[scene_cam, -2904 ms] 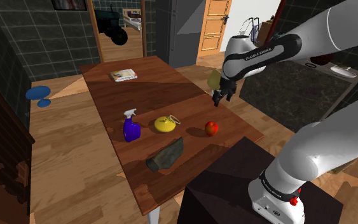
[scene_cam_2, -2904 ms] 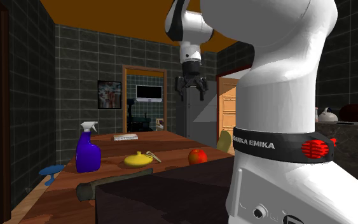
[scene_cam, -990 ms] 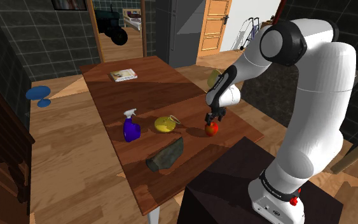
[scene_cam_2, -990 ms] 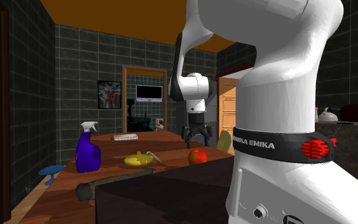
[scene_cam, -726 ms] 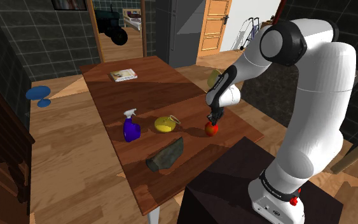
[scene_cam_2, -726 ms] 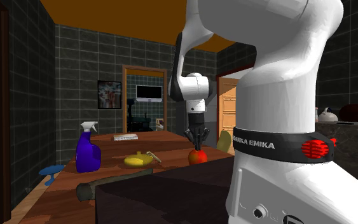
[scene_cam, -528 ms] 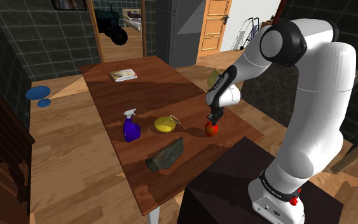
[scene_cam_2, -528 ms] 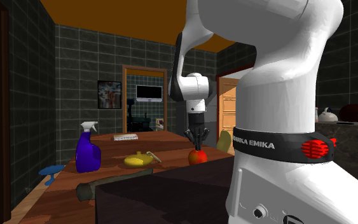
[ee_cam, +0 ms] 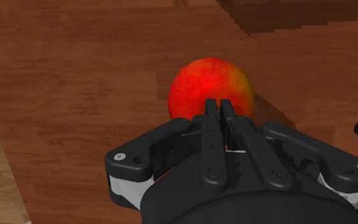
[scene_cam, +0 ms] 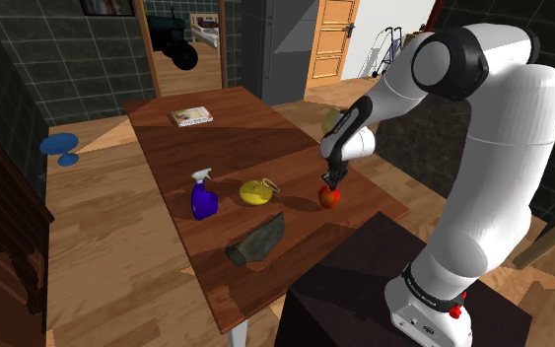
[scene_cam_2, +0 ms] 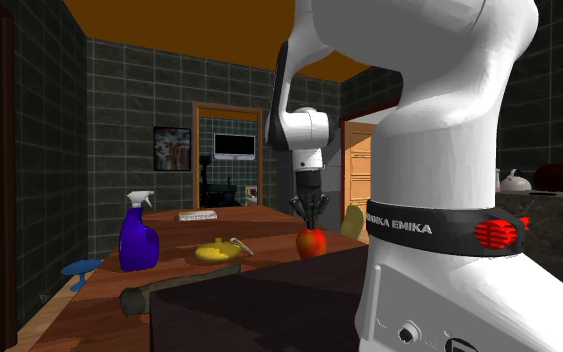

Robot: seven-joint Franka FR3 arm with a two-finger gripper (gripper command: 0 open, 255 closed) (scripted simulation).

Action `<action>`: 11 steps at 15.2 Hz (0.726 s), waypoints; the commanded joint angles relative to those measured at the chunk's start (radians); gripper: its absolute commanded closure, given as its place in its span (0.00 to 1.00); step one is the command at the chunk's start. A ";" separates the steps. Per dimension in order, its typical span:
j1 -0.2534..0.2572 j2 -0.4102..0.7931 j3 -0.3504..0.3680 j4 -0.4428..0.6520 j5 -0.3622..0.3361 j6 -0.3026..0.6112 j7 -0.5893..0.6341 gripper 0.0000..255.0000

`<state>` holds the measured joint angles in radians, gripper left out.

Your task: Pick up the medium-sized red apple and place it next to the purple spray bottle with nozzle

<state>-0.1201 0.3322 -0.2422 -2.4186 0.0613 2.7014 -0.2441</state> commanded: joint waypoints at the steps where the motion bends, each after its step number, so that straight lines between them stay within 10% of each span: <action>1: 0.006 -0.031 -0.010 -0.007 -0.013 -0.023 0.006 1.00; 11: 0.027 -0.168 -0.041 -0.012 -0.074 -0.152 0.045 1.00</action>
<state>-0.0948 0.1806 -0.2806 -2.4281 -0.0056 2.5635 -0.2043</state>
